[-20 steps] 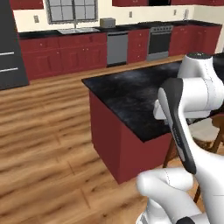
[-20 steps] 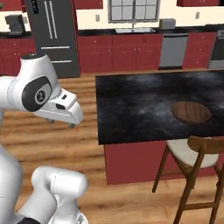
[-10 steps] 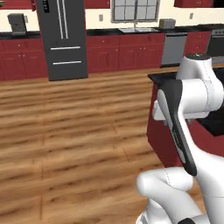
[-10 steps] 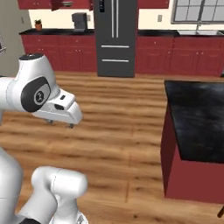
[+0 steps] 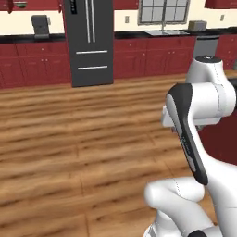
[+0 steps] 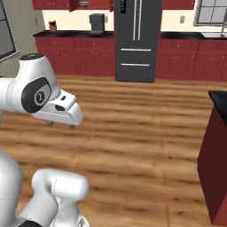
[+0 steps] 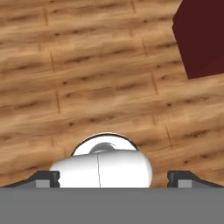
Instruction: Pick up the bowls from the cabinet and place each bowl in front of a stool on the dining counter.
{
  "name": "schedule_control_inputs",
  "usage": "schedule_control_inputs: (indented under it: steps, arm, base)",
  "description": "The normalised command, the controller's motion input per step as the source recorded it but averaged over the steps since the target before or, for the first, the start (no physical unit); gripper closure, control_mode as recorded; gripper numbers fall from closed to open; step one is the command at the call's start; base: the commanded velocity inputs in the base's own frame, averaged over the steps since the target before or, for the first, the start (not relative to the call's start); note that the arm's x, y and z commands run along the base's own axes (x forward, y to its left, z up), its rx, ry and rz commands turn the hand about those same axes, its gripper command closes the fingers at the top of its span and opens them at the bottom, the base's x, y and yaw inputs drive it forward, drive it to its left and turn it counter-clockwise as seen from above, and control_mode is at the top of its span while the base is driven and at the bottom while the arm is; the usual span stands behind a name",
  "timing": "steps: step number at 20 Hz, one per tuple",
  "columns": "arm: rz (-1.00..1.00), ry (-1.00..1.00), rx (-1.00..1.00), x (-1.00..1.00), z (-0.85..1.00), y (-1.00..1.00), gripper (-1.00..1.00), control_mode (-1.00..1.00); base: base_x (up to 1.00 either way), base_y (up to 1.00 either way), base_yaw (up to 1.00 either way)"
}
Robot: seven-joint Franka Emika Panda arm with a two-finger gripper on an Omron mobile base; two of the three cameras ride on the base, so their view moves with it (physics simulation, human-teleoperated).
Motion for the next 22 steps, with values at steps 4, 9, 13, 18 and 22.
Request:
schedule_control_inputs:
  steps: [4, 9, 13, 18, 22]
  arm:
    - [0.0, 0.0, 0.0, 0.0, 0.0, 0.0, -1.0, 1.0]
    - [0.0, 0.0, 0.0, 0.0, 0.0, 0.0, -1.0, 1.0]
    - [0.0, 0.0, 0.0, 0.0, 0.0, 0.0, -1.0, 1.0]
    - [0.0, 0.0, 0.0, 0.0, 0.0, 0.0, -1.0, 1.0]
    - [0.0, 0.0, 0.0, 0.0, 0.0, 0.0, -1.0, 1.0]
  base:
    - [0.91, 1.0, -0.02]
    - [1.0, 1.0, -0.01]
    - [1.0, 0.9, 0.0]
    - [1.0, 0.37, 0.01]
    - [1.0, 0.13, 0.08]
